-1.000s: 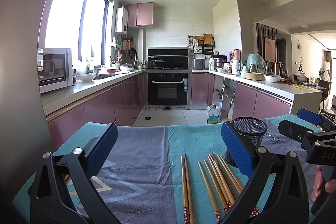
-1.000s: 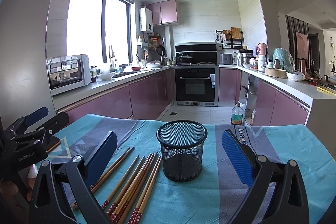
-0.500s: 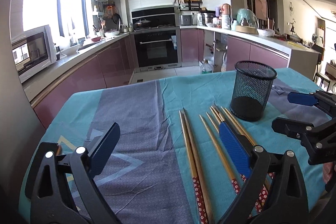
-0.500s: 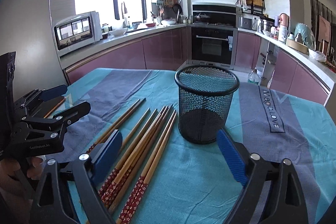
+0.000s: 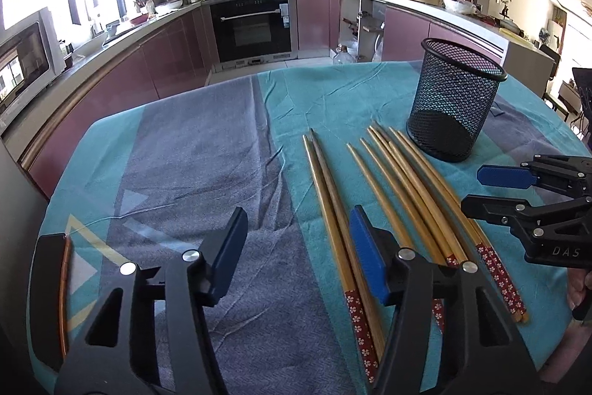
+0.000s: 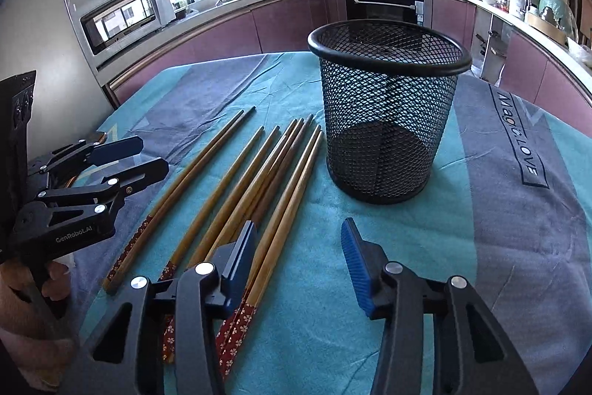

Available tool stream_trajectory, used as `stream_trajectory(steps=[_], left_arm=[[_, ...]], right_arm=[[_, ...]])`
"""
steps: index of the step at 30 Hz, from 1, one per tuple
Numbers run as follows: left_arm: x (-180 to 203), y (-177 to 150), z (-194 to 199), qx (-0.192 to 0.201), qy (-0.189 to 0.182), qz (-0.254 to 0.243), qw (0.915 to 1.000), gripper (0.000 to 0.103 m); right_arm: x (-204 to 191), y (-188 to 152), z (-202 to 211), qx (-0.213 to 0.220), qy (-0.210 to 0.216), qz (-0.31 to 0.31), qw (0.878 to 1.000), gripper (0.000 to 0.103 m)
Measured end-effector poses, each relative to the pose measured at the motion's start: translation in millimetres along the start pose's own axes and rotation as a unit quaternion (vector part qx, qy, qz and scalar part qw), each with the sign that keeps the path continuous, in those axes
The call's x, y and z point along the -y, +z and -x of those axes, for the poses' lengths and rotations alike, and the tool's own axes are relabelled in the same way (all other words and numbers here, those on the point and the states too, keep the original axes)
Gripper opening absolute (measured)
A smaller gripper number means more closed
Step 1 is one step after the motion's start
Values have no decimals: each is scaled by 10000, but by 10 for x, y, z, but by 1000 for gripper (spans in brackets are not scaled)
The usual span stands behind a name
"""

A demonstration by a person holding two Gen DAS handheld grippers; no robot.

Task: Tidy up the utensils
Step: 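Lower the left tool onto a wooden chopstick and close its fingers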

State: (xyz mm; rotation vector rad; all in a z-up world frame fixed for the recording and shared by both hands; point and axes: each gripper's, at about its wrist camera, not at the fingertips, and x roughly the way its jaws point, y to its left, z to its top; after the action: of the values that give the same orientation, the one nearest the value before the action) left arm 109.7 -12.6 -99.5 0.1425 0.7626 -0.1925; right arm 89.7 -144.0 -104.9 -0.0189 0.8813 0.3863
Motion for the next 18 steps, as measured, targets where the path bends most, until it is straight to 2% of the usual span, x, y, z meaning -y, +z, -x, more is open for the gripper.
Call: stream_trajectory(steps=[6,14,18], left_arm=[[-23,46,-223,-397,-208,-23,9990,53],[-59,75,-349,-435,-274,-48,9987,52],[-82,29,-373,-626,-344,-48,9974,50]], right_arm=[[2,4,-69,-134,-64,85,9999,45],[78,33,-107,-222,-94,10,9997,43],[11,61,-154,-271,-269,186,9991,43]])
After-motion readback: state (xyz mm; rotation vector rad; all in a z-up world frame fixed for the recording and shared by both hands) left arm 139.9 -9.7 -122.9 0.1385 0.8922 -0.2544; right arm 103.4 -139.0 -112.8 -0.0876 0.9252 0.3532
